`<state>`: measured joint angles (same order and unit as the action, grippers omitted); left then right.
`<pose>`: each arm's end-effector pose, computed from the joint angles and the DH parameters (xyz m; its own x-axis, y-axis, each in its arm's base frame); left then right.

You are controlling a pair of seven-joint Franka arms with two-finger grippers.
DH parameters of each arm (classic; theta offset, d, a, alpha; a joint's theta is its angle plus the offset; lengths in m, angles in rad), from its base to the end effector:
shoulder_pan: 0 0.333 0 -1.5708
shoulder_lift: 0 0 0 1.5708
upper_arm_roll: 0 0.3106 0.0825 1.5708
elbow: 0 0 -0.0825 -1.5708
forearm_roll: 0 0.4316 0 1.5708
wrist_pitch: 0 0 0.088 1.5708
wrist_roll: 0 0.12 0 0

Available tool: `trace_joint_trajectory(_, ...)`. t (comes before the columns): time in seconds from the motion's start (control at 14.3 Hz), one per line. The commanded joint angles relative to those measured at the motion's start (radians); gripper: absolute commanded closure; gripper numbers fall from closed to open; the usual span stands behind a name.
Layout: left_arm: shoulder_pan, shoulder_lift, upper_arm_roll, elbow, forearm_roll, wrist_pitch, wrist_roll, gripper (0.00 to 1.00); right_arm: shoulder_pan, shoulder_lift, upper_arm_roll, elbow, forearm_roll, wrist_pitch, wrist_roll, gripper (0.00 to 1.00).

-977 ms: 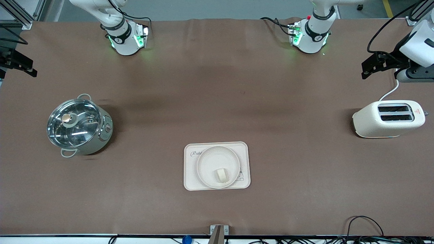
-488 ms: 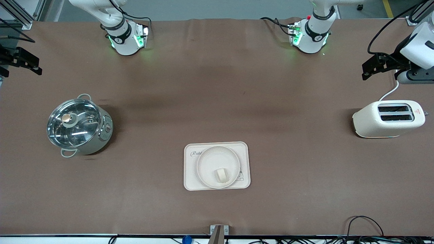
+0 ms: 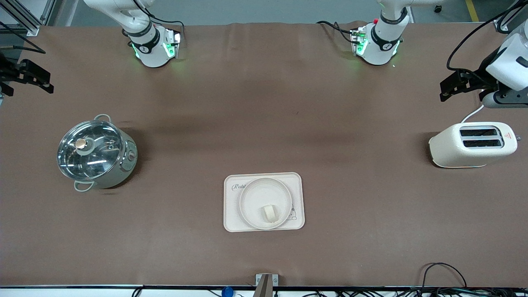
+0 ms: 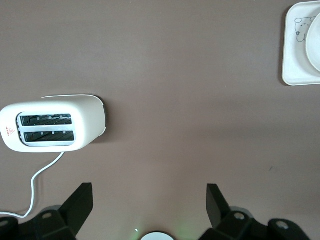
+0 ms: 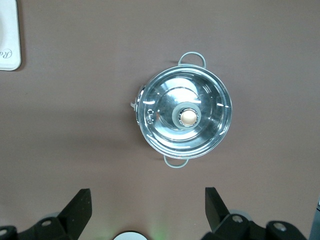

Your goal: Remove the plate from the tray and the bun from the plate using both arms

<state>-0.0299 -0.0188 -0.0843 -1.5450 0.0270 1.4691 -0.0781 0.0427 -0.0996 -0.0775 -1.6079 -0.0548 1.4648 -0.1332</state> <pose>0.5817 -0.0637 0.6219 0.9980 -0.0331 -0.0547 -0.0349 -0.9988 -0.0329 0.5589 -0.0286 0.6358 0.9944 0.0931 -0.0495 0.0951 -0.9946 0.0408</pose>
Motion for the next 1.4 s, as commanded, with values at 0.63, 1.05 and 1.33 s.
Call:
trace_joint_trajectory(0.63,0.007,0.034,0.005,0.028,0.001,-0.006,0.020,0.00,0.345,0.265,-0.001,-0.026,0.124,0.365,0.573,0.00)
trace_joint_trajectory(1.05,0.007,0.049,0.005,0.028,0.002,-0.006,0.020,0.00,0.456,0.535,-0.001,0.009,0.279,0.757,0.722,0.00)
trace_joint_trajectory(1.33,0.005,0.062,0.005,0.028,-0.004,-0.007,0.005,0.00,0.543,0.757,-0.001,0.136,0.274,0.894,0.796,0.00)
